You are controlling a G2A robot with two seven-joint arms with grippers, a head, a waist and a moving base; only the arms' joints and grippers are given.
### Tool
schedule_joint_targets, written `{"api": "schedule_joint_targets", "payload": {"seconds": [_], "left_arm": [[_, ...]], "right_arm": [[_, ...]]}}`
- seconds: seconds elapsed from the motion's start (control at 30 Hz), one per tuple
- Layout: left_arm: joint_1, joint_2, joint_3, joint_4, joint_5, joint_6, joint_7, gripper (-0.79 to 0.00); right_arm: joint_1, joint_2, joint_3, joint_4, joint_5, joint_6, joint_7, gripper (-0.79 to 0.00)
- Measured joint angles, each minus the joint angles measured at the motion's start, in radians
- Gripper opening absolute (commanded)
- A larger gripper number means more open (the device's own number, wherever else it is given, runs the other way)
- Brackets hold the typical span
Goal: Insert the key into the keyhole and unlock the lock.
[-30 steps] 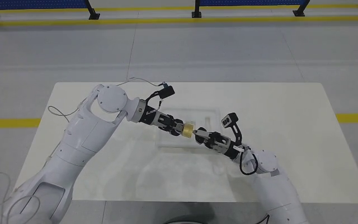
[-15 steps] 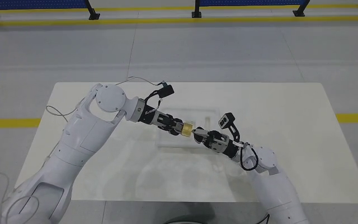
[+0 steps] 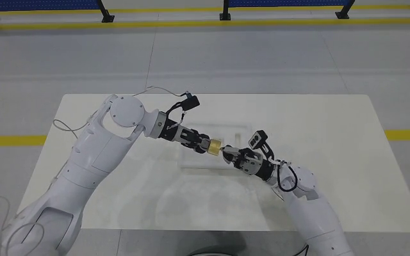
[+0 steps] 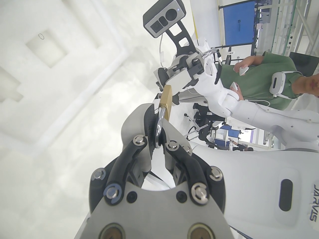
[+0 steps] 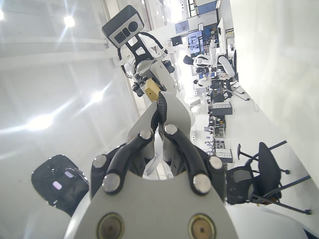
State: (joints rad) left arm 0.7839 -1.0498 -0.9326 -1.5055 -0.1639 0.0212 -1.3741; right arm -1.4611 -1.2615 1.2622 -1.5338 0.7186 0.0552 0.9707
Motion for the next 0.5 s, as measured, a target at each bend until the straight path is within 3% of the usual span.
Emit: {"api": "schedule_joint_targets", "payload": {"seconds": [0.5], "left_arm": [[0.0, 0.006, -0.004, -0.006, 0.005, -0.004, -0.001, -0.785]], "right_arm": [[0.017, -0.001, -0.027, 0.029, 0.212, 0.249, -0.037, -0.785]]}}
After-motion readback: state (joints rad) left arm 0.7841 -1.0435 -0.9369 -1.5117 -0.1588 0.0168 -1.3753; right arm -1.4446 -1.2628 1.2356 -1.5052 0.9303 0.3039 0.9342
